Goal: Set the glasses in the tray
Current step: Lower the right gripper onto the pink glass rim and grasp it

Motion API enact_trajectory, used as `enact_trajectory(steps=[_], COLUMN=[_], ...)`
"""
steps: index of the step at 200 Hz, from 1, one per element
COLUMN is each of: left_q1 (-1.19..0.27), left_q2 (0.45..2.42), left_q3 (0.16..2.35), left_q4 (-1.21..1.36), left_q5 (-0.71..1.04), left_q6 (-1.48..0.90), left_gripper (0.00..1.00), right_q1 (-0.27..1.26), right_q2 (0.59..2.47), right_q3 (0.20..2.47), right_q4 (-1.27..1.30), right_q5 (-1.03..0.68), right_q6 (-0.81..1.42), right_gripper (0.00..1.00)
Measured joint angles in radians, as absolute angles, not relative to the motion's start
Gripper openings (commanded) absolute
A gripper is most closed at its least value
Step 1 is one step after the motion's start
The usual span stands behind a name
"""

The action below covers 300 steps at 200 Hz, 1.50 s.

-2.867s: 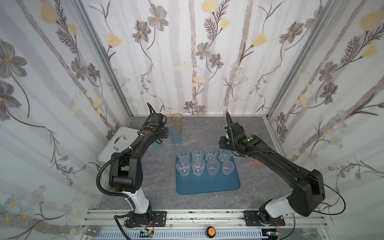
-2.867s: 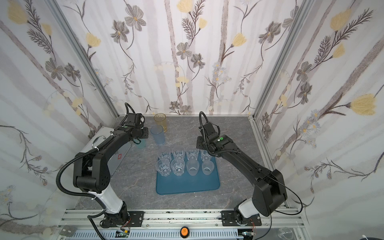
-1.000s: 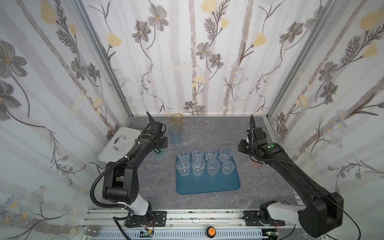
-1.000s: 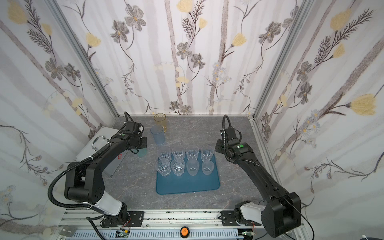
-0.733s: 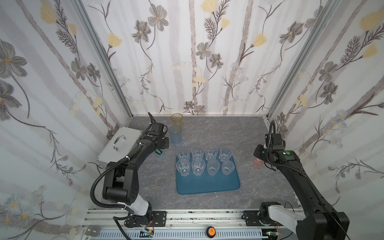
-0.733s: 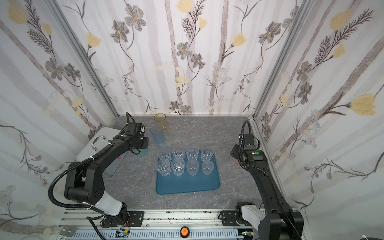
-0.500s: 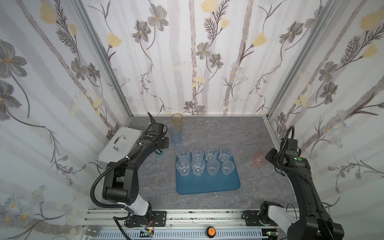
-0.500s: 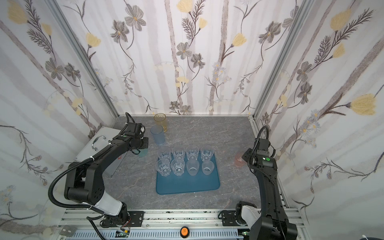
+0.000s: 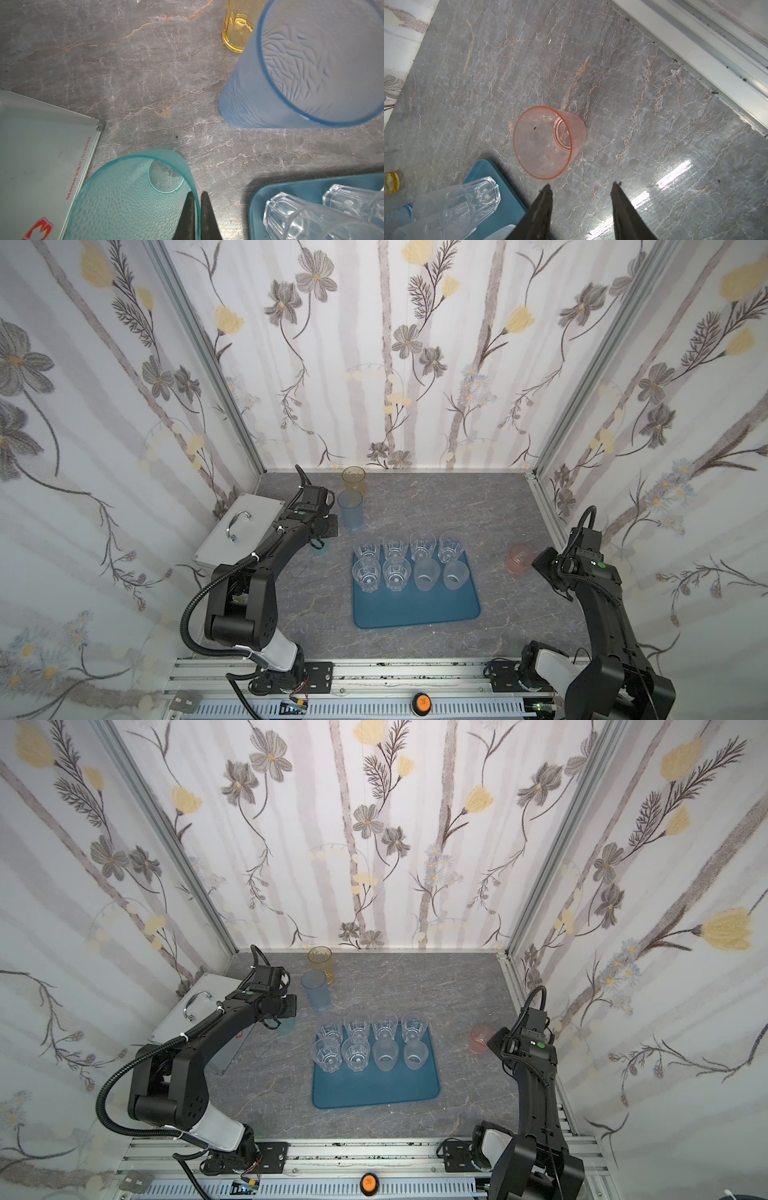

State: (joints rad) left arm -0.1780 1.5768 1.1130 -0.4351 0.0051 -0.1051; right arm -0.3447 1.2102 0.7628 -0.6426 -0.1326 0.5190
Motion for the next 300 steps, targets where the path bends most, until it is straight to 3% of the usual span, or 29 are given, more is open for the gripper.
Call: enact_trajectory(steps=[70, 119, 170, 255, 300], left_q1=[-0.184, -0.202, -0.208, -0.228, -0.230], left_q2=[1.522, 1.521, 1.515, 1.515, 1.519], left_q3=[1.079, 1.068, 1.056, 1.039, 1.042], left_q4=[-0.451, -0.445, -0.433, -0.407, -0.408], left_q5=[0.022, 0.030, 0.029, 0.021, 0.019], left_q6=[-0.113, -0.120, -0.128, -0.132, -0.132], left_gripper=[0.00, 0.00, 0.01, 0.03, 0.03], right_q1=[-0.336, -0.250, -0.301, -0.306, -0.305], right_q2=[1.186, 1.190, 1.207, 1.311, 1.267], right_q3=[0.768, 0.798, 0.732, 0.688, 0.702], right_q4=[-0.629, -0.631, -0.613, -0.510, -0.509], right_q5=[-0.131, -0.104, -0.073, -0.163, -0.169], right_q6=[0.507, 0.505, 0.505, 0.508, 0.508], right_gripper=[0.50, 0.50, 0.49, 0.42, 0.45])
